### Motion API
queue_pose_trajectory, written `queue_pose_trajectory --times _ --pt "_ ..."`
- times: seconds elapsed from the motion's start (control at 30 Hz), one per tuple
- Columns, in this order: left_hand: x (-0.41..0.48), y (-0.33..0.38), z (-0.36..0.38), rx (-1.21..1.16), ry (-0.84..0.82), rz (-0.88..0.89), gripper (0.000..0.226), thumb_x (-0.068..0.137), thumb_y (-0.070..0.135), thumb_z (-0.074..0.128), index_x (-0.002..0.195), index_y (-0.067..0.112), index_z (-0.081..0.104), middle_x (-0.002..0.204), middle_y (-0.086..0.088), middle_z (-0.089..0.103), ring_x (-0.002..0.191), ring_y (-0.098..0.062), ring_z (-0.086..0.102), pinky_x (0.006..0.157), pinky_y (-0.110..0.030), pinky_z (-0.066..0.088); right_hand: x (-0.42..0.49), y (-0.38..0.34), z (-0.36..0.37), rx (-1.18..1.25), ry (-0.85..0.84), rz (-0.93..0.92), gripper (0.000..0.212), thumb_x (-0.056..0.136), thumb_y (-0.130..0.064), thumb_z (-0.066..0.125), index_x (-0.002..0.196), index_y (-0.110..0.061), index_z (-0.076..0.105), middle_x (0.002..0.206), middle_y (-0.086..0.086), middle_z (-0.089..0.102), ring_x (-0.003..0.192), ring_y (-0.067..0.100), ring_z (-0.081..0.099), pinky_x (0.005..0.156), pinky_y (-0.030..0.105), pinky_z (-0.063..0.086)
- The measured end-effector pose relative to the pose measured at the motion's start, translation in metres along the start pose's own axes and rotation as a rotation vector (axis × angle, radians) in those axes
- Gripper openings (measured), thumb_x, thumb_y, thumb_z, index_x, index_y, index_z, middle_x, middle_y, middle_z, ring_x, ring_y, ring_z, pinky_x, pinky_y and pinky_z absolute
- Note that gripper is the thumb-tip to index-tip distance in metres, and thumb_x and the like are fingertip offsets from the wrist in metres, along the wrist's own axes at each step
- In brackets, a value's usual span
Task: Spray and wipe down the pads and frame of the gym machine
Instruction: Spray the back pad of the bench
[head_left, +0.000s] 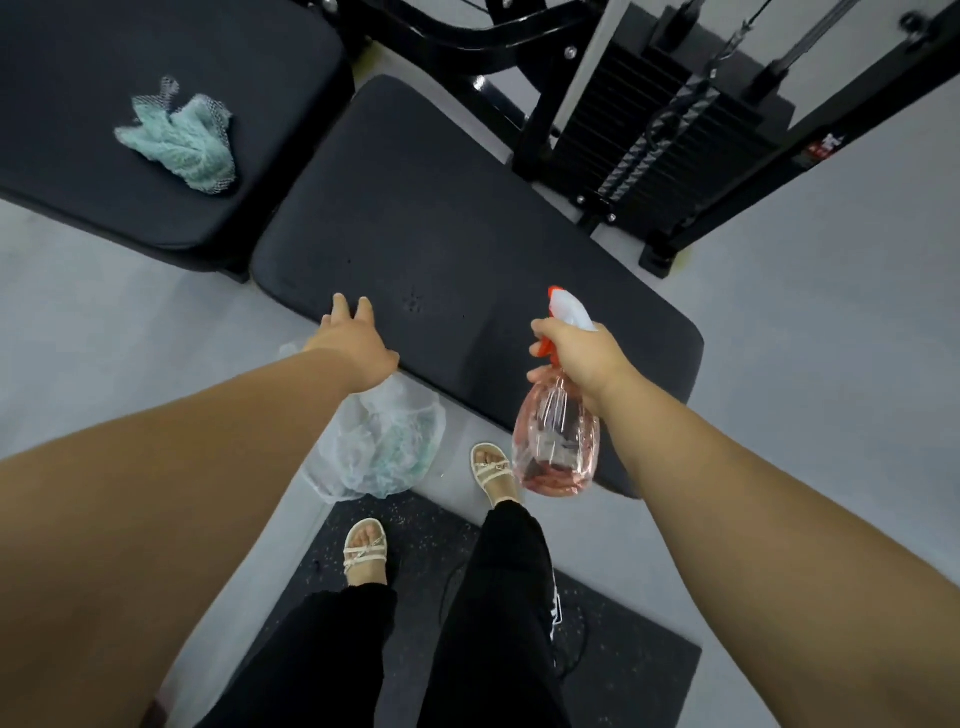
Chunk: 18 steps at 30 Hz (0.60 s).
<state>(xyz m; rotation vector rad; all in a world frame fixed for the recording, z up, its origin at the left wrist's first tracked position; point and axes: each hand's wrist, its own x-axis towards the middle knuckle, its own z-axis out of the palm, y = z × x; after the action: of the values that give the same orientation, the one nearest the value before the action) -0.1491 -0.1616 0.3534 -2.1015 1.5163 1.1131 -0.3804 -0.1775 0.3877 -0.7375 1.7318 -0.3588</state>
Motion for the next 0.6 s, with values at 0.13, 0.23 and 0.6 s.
queue_pose_trajectory --times 0.13,0.23,0.6 --pt "0.009 0.015 0.008 -0.031 0.007 -0.098 0.084 0.094 0.04 0.049 0.151 0.016 -0.008 0.156 -0.013 -0.016 0.145 -0.035 0.006 0.11 -0.043 0.029 0.029 -0.022 0.001 -0.031 -0.05 -0.035 0.044 0.087 -0.029 0.057 0.129 -0.017 0.049 0.094 0.006 0.062 0.055 0.018 0.066 0.082 0.039 0.053" --pt "0.018 0.034 0.012 -0.03 0.017 -0.201 0.09 0.089 0.047 0.053 0.151 0.017 -0.004 0.155 -0.017 -0.018 0.144 -0.039 -0.001 0.111 -0.044 0.026 0.053 -0.043 -0.008 -0.053 -0.139 -0.056 0.039 0.087 -0.029 0.058 0.125 -0.022 0.05 0.091 0.006 0.061 0.056 0.019 0.065 0.081 0.039 0.054" --pt "0.032 0.097 0.025 -0.169 0.122 -0.427 0.074 0.092 0.044 0.046 0.149 0.009 0.013 0.159 -0.009 -0.005 0.146 -0.029 0.001 0.112 -0.046 0.022 0.096 -0.052 -0.078 -0.351 -0.3 -0.051 0.051 0.089 -0.027 0.055 0.137 -0.035 0.039 0.094 0.005 0.059 0.058 0.018 0.064 0.066 0.027 0.052"
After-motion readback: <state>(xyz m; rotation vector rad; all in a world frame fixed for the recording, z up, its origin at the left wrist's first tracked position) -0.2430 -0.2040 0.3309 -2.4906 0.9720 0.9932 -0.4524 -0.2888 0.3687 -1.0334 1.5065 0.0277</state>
